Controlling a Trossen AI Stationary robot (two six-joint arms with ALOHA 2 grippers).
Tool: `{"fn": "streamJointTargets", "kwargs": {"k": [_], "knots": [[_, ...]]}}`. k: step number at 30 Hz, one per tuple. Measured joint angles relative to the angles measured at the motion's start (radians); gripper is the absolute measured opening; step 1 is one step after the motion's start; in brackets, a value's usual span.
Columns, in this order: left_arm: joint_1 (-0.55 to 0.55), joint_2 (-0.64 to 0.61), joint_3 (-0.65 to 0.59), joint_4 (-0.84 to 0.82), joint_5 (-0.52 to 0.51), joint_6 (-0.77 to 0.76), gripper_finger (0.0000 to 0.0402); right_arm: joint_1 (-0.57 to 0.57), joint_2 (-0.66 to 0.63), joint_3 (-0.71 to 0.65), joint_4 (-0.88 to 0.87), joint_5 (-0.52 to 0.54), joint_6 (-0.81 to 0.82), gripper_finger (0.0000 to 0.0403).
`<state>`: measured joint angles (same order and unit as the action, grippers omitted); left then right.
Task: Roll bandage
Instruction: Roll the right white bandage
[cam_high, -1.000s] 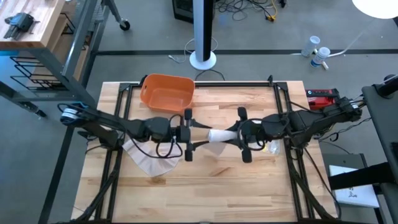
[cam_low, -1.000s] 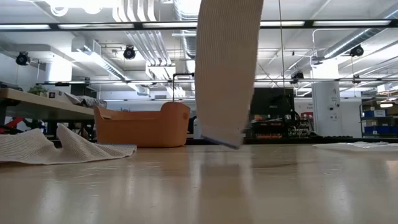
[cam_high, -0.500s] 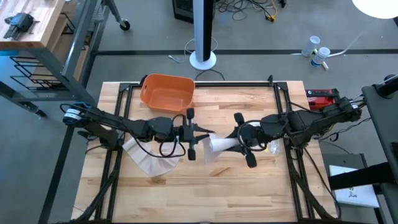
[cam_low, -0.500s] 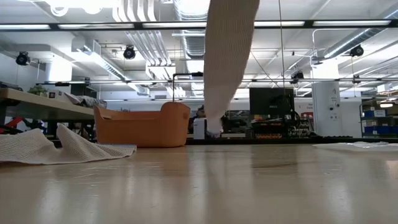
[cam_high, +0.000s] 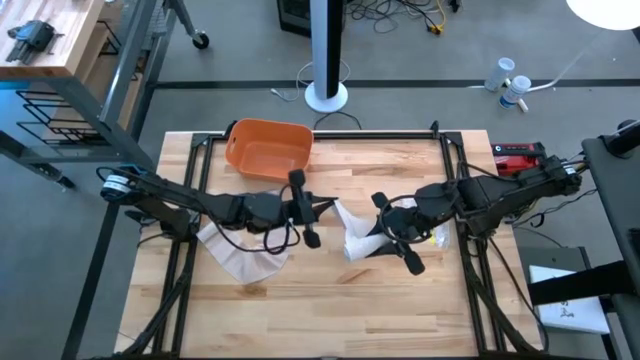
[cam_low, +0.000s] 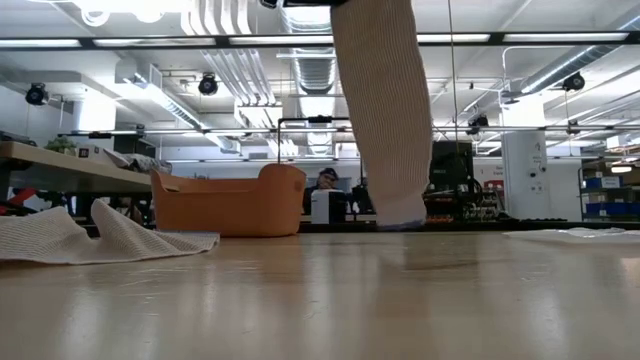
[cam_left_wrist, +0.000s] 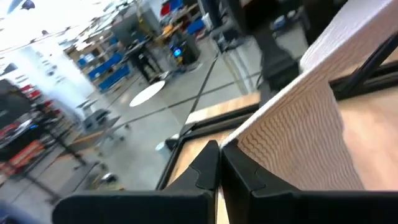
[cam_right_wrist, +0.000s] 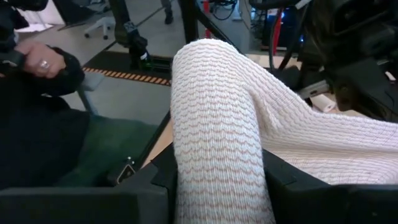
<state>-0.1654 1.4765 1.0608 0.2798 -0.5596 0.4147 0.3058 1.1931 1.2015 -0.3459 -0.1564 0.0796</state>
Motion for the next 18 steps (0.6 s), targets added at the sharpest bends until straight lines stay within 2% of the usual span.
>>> {"fn": "streamJointTargets", "kwargs": {"k": [4,8,10,14,18], "knots": [[0.000,-0.001,0.001,-0.011,0.003,-0.007,0.0000,0.000,-0.004,0.000,0.007,0.005,-0.005,0.0118],[0.001,-0.004,0.001,-0.023,0.161,-0.015,0.0000,0.003,-0.003,0.002,-0.007,0.150,-0.017,0.0122],[-0.013,-0.005,0.007,-0.034,0.187,-0.011,0.0002,-0.004,-0.001,0.001,-0.016,0.199,-0.027,0.0119],[-0.039,-0.022,0.036,-0.168,0.112,0.032,0.0032,-0.020,0.000,-0.003,-0.015,0.212,-0.027,0.0114],[-0.064,-0.038,0.076,-0.268,0.011,0.067,0.0088,-0.022,0.000,-0.004,-0.016,0.221,-0.020,0.0119]]}}
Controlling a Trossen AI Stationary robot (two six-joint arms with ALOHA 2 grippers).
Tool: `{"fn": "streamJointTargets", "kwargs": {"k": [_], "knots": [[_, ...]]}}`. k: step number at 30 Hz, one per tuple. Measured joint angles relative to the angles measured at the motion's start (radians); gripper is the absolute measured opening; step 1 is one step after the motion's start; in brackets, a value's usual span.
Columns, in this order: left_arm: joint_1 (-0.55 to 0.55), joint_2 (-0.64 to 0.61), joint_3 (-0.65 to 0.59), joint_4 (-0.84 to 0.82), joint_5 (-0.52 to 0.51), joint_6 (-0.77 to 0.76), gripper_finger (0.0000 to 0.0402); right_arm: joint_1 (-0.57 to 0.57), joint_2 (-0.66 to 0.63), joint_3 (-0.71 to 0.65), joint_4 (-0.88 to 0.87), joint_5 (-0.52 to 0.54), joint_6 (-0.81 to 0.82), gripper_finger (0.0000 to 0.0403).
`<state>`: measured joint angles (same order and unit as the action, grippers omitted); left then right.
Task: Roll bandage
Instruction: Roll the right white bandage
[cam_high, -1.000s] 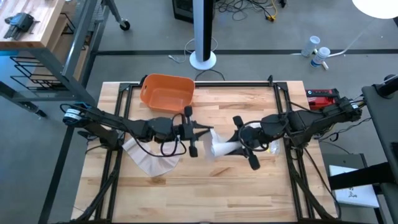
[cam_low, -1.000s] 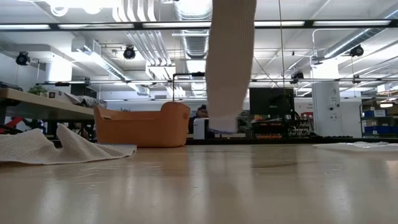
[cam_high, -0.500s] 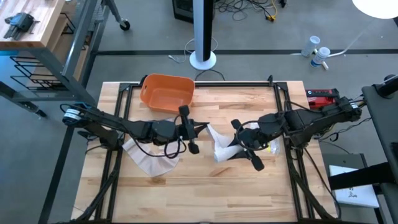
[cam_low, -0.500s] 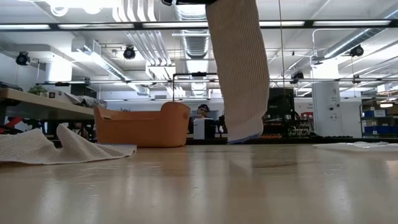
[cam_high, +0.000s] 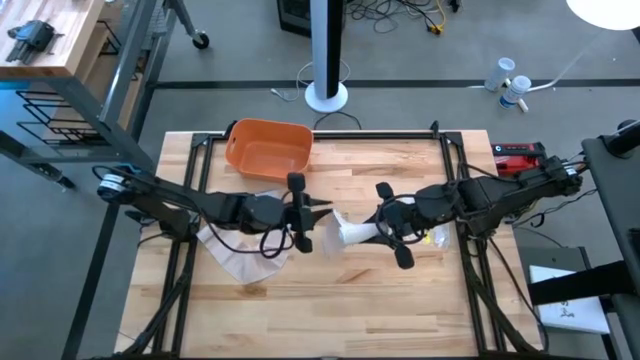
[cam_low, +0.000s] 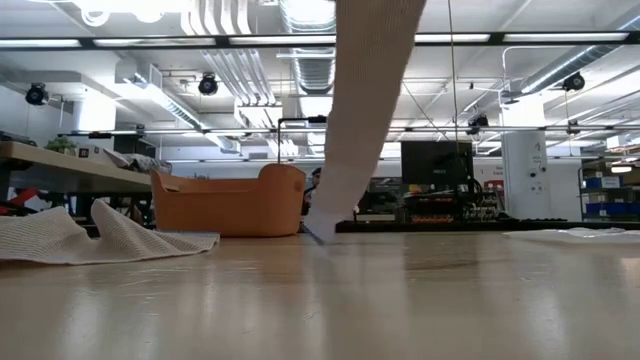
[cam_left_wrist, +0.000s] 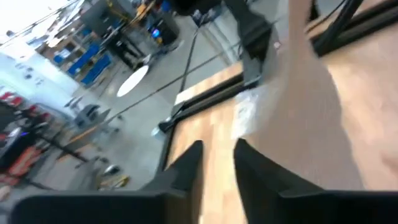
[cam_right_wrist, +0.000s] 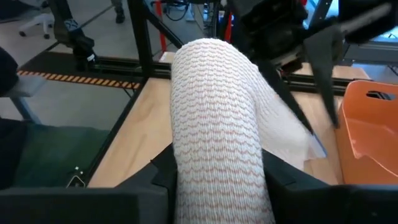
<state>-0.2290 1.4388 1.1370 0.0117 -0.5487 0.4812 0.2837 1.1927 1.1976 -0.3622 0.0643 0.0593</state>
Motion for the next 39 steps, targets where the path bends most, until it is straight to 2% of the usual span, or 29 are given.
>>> {"fn": "streamJointTargets", "kwargs": {"k": [6,9,12,15,17,23,27,34,39], "knots": [[-0.039,-0.005,0.056,-0.034,0.001,0.052,0.0187,-0.024,0.000,0.000,-0.004,0.008,0.081,0.0115],[-0.060,-0.005,0.077,-0.039,0.033,0.083,0.0231,-0.041,-0.001,0.000,-0.011,0.009,0.130,0.0112],[-0.072,-0.005,0.095,-0.035,0.090,0.126,0.0266,-0.058,-0.003,0.001,-0.032,0.006,0.180,0.0115],[-0.073,0.001,0.098,-0.003,0.084,0.190,0.0290,-0.077,0.000,0.002,-0.023,-0.038,0.234,0.0118],[-0.069,0.003,0.091,0.023,0.077,0.238,0.0298,-0.086,0.001,0.002,-0.014,-0.069,0.263,0.0116],[-0.071,0.003,0.087,0.117,0.095,0.357,0.0300,-0.090,0.002,0.002,-0.015,-0.074,0.282,0.0114],[-0.066,0.004,0.085,0.128,0.174,0.411,0.0293,-0.090,0.002,0.003,-0.005,-0.088,0.291,0.0120],[-0.063,0.072,0.101,0.192,0.171,0.518,0.0294,-0.090,0.002,0.003,0.025,-0.099,0.325,0.0112],[-0.064,0.123,0.135,0.233,0.104,0.544,0.0286,-0.090,0.002,0.002,0.011,-0.100,0.335,0.0120]]}}
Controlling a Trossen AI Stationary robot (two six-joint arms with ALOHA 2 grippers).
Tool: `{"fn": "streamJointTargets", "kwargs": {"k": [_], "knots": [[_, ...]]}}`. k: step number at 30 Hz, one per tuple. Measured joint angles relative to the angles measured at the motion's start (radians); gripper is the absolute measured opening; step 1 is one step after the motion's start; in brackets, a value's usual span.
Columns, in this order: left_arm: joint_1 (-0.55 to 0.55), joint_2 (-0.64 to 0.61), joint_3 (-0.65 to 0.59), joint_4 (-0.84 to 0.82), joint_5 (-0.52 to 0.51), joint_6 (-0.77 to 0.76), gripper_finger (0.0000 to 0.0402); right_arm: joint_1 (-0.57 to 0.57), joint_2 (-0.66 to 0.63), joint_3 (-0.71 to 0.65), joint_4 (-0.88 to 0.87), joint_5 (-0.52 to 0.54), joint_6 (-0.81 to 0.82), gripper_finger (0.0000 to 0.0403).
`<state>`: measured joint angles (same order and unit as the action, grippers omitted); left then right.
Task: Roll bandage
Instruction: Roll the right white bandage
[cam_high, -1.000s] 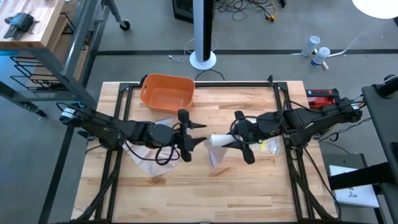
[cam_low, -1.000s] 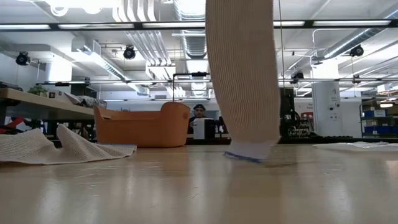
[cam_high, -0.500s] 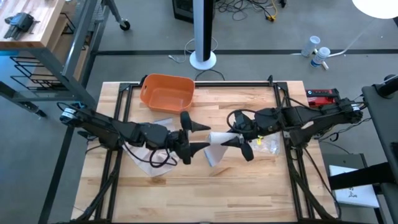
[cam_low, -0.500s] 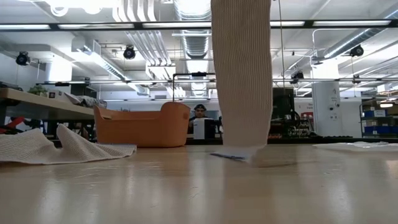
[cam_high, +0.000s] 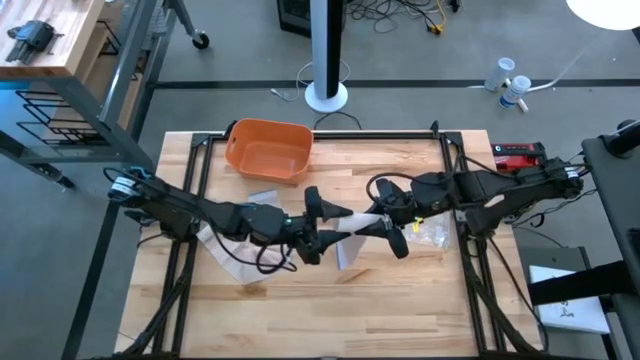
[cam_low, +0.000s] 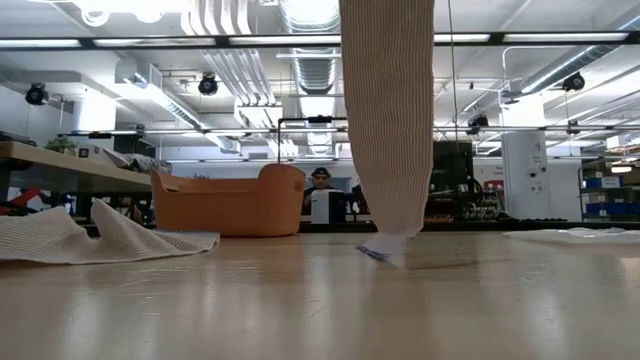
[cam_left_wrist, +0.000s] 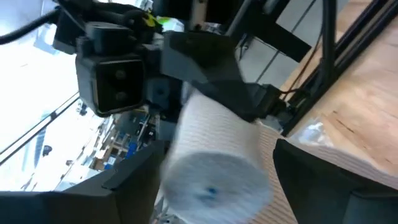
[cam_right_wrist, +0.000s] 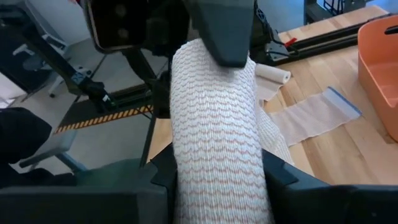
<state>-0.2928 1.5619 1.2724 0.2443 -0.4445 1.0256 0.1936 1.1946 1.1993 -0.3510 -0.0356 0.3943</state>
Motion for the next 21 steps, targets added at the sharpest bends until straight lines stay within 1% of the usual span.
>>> {"fn": "streamJointTargets", "kwargs": {"k": [4,8,14,19,21], "knots": [[0.000,0.006,0.022,-0.020,-0.014,-0.001,0.0259,0.000,0.000,-0.001,-0.002,-0.002,0.000,0.0117],[0.000,0.008,0.023,-0.032,-0.019,-0.012,0.0216,0.000,0.000,-0.002,-0.002,-0.024,-0.001,0.0113],[-0.001,0.010,0.023,-0.046,-0.017,-0.025,0.0157,0.000,0.000,-0.002,-0.004,-0.026,-0.012,0.0121],[-0.011,0.011,0.023,-0.051,-0.018,-0.059,0.0127,0.000,0.000,-0.002,-0.011,-0.024,-0.049,0.0121],[-0.012,0.012,0.023,-0.052,-0.019,-0.083,0.0121,0.000,0.000,-0.002,-0.017,-0.017,-0.075,0.0132]]}}
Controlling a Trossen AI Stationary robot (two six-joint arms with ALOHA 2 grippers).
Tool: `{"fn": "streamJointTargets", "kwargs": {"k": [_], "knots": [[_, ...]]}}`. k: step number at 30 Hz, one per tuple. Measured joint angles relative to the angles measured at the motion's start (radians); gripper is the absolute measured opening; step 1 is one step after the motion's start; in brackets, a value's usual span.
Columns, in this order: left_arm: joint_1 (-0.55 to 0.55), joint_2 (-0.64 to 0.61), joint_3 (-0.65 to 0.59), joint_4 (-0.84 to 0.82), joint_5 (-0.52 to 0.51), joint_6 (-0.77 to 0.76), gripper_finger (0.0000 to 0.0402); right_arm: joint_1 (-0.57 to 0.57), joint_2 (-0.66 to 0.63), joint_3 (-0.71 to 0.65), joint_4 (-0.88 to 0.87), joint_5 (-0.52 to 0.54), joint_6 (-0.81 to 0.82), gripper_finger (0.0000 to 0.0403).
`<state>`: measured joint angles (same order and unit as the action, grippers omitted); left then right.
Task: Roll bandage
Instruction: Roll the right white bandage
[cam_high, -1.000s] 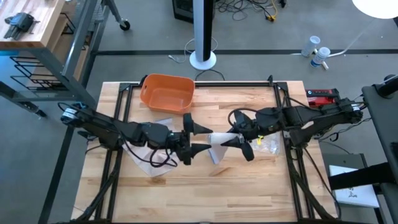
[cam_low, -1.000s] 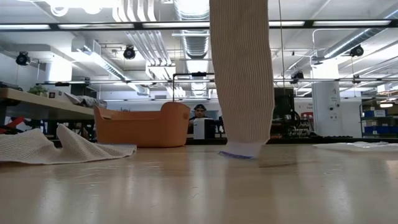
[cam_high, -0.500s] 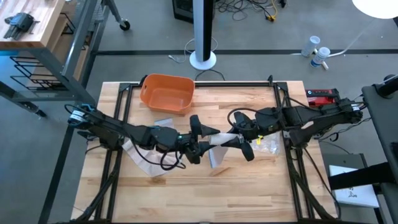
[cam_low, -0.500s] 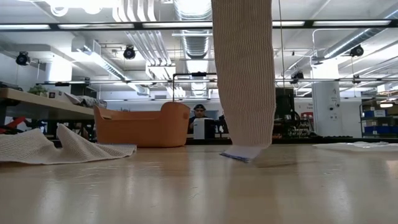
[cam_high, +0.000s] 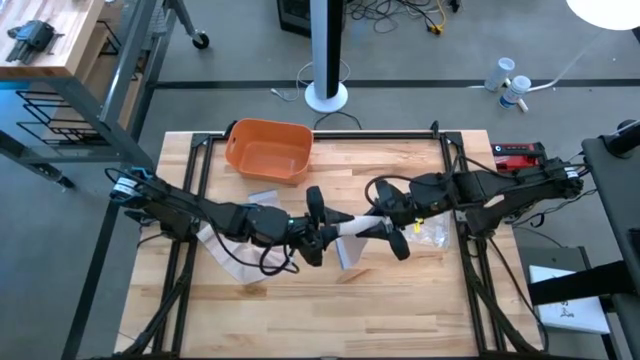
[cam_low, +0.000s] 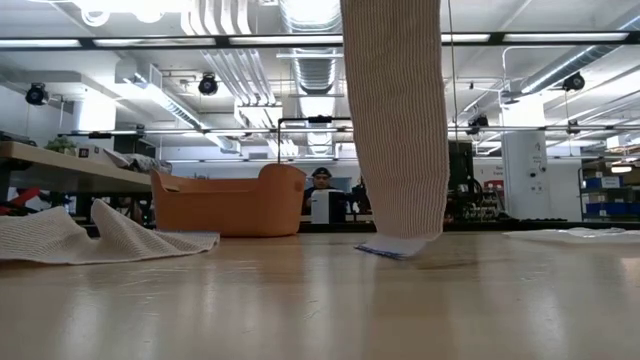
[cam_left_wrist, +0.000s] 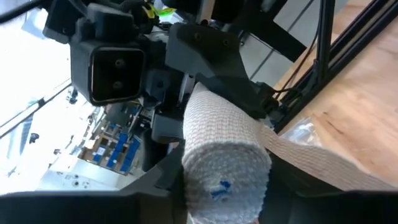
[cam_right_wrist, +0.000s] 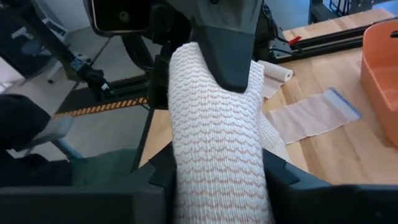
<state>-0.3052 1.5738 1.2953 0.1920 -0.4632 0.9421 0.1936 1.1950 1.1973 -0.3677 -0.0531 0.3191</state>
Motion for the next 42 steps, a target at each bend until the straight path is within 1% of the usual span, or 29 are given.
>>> {"fn": "streamJointTargets", "kwargs": {"k": [3,8,11,15,16,19,21,23,25,28,30,33,35,36,37,42], "knots": [[-0.002,-0.008,-0.002,-0.002,-0.008,-0.038,0.0118,0.000,-0.004,0.001,0.000,0.001,-0.056,0.0164],[-0.004,-0.052,-0.002,-0.009,-0.068,-0.125,0.0117,0.011,-0.041,0.010,-0.001,0.019,-0.176,0.0224],[-0.004,-0.088,-0.002,-0.024,-0.072,-0.212,0.0117,0.040,-0.058,0.009,-0.001,0.115,-0.253,0.0253],[-0.003,-0.138,-0.002,-0.032,-0.063,-0.320,0.0116,0.089,-0.061,-0.017,0.050,0.286,-0.340,0.0271],[-0.002,-0.144,-0.002,-0.031,-0.051,-0.351,0.0116,0.097,-0.055,-0.030,0.080,0.308,-0.357,0.0273],[-0.003,-0.150,-0.002,-0.034,-0.019,-0.420,0.0116,0.103,-0.025,-0.068,0.191,0.315,-0.393,0.0271],[-0.003,-0.150,-0.002,-0.036,0.004,-0.448,0.0116,0.103,-0.007,-0.090,0.273,0.316,-0.412,0.0263],[-0.003,-0.150,-0.002,-0.031,0.051,-0.481,0.0116,0.101,0.006,-0.105,0.334,0.319,-0.424,0.0250],[-0.003,-0.150,-0.002,-0.029,0.090,-0.523,0.0116,0.101,0.019,-0.115,0.356,0.334,-0.439,0.0234],[-0.004,-0.156,-0.002,-0.031,0.119,-0.583,0.0116,0.101,0.035,-0.121,0.358,0.345,-0.464,0.0199],[-0.004,-0.165,-0.002,-0.021,0.158,-0.630,0.0116,0.101,0.044,-0.124,0.364,0.345,-0.472,0.0167],[-0.004,-0.169,-0.002,0.007,0.213,-0.701,0.0116,0.101,0.062,-0.126,0.388,0.345,-0.495,0.0100],[-0.004,-0.169,-0.002,0.011,0.220,-0.731,0.0116,0.101,0.072,-0.127,0.389,0.345,-0.511,0.0046],[-0.004,-0.170,-0.002,0.011,0.220,-0.741,0.0116,0.101,0.073,-0.129,0.389,0.345,-0.517,0.0024],[-0.004,-0.175,-0.002,0.011,0.220,-0.747,0.0116,0.101,0.073,-0.130,0.388,0.345,-0.521,0.0012],[-0.004,-0.213,-0.002,0.026,0.210,-0.751,0.0116,0.101,0.071,-0.163,0.369,0.345,-0.485,0.0004]]}}
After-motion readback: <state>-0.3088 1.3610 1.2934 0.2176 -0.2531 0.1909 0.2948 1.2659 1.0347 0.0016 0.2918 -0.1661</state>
